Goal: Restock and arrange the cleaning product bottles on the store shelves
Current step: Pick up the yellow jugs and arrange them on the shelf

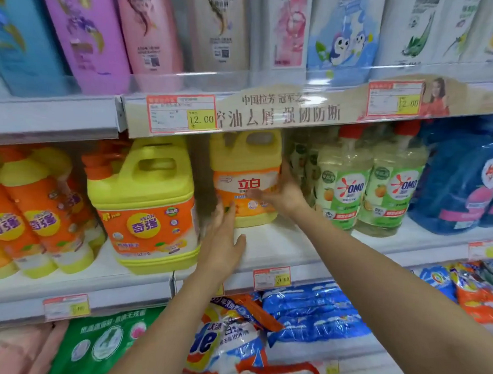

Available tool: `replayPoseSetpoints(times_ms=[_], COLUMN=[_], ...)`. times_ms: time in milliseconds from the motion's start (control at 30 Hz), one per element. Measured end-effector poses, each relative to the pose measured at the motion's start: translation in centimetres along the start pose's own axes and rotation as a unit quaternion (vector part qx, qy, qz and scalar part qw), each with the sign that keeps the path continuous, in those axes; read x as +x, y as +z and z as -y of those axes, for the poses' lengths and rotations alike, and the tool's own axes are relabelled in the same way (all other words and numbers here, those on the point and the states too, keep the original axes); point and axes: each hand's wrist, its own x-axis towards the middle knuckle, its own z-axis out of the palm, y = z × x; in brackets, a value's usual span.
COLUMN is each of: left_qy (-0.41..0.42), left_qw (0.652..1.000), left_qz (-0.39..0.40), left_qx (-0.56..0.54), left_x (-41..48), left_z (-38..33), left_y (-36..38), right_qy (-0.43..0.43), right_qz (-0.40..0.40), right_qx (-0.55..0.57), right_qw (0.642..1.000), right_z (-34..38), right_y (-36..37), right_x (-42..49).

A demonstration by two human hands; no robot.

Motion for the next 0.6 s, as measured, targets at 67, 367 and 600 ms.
replayPoseSetpoints(times_ms=[67, 367, 600], left_qy=[-0.015, 0.082, 0.208], left_qw=[1.000, 0.990, 0.959], left_qz=[-0.004, -0.114, 0.165], left_qx=[0.014, 0.020, 0.103], left_x=[0.5, -5.1, -18.8], left_z=[-0.1, -4.2, -6.7], left_y=[0.0, 2.0, 15.1], right_qy=[-0.001, -0.042, 0.017], right_qz=[0.006, -0.002, 0.021], right_qx=[0.009, -0.042, -0.068], right_qw=[1.000, 0.998, 0.997], right_z=[-0.6, 2.0, -4.0], right_y=[0.6, -2.2, -13.5], right_x=[0.8, -5.2, -23.7])
